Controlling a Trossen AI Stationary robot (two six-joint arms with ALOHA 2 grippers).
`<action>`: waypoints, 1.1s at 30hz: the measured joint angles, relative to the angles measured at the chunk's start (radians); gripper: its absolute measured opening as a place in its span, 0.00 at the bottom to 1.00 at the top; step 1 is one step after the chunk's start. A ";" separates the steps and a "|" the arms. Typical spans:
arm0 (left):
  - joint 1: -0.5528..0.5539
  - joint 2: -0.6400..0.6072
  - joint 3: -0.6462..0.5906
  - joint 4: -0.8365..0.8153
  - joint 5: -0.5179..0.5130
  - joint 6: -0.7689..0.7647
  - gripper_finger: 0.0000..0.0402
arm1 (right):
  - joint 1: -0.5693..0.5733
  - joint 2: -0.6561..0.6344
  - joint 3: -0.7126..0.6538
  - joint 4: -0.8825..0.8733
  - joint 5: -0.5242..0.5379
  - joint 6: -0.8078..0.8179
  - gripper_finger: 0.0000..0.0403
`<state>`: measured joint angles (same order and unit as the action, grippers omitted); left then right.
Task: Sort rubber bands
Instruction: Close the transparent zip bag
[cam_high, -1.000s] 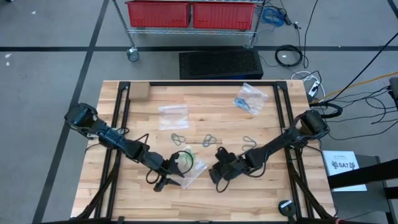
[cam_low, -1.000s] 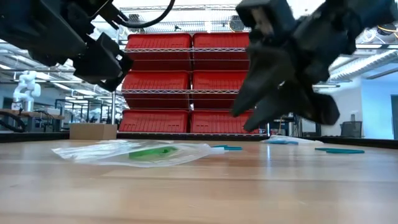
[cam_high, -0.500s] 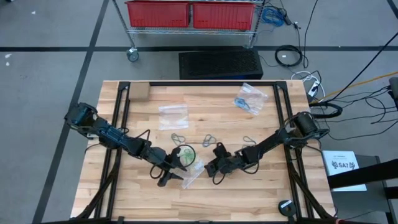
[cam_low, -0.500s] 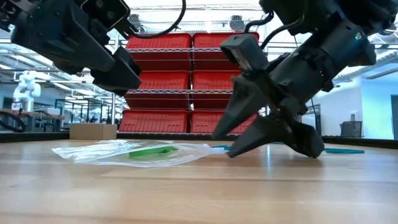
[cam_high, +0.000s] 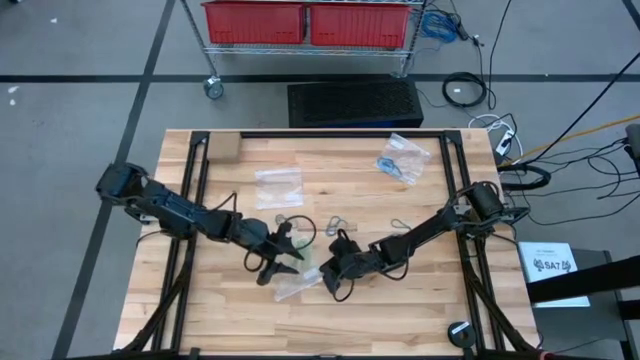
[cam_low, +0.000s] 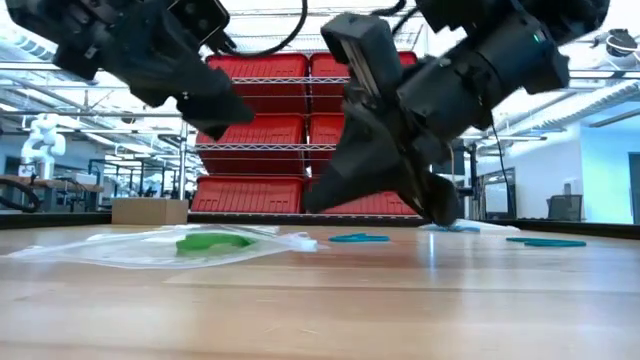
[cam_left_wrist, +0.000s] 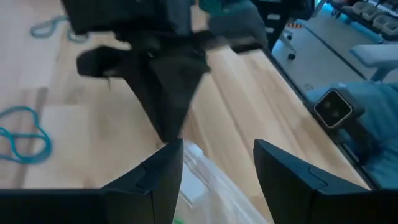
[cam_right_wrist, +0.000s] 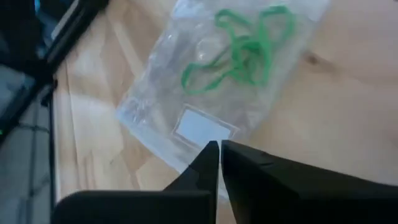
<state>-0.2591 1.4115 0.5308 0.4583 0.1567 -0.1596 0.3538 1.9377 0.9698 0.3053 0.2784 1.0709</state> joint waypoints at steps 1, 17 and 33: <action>0.009 -0.009 0.000 -0.002 0.010 0.009 0.50 | 0.000 0.000 0.017 -0.024 -0.007 -0.029 0.02; 0.063 -0.025 0.000 -0.109 0.048 0.055 0.49 | 0.117 -0.003 0.198 -0.412 0.081 -0.727 0.29; 0.099 -0.025 -0.001 -0.237 0.018 0.091 0.48 | 0.099 0.054 0.197 -0.289 0.051 -0.952 0.25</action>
<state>-0.1596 1.3869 0.5301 0.2214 0.1750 -0.0684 0.4531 1.9916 1.1671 0.0164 0.3298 0.1188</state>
